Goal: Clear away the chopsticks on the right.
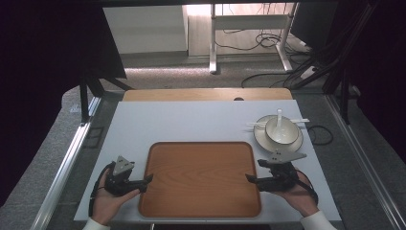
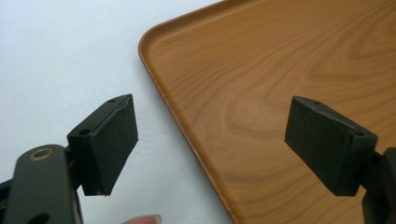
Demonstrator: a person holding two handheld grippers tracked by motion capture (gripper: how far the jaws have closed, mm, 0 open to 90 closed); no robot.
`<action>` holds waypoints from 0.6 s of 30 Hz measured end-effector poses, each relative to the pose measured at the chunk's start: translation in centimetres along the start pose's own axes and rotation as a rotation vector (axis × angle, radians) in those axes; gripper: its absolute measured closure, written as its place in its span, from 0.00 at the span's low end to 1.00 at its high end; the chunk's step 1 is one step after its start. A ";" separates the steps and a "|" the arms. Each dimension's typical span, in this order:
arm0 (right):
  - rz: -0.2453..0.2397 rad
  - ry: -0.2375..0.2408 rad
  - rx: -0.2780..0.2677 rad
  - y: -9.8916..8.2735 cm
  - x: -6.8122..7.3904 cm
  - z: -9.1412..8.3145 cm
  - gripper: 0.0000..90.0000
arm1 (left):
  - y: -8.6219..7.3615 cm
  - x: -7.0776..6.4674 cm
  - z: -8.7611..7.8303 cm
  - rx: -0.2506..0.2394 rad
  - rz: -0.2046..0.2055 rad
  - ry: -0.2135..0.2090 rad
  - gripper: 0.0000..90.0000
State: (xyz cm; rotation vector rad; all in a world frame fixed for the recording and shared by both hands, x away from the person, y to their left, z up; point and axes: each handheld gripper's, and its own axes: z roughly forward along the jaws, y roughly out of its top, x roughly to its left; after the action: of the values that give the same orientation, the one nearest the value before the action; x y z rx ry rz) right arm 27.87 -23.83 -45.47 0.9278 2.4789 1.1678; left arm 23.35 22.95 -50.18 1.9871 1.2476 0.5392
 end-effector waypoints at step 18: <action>0.003 -0.014 0.042 4.0 -2.0 -1.3 0.38 | -0.3 0.5 -0.3 0.006 -0.015 0.005 0.19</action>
State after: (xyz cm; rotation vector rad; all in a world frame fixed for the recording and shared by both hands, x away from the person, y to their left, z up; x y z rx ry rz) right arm 30.58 -23.95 -41.70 0.9480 2.5009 1.1113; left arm 23.18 23.59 -50.22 1.9813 1.2680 0.5343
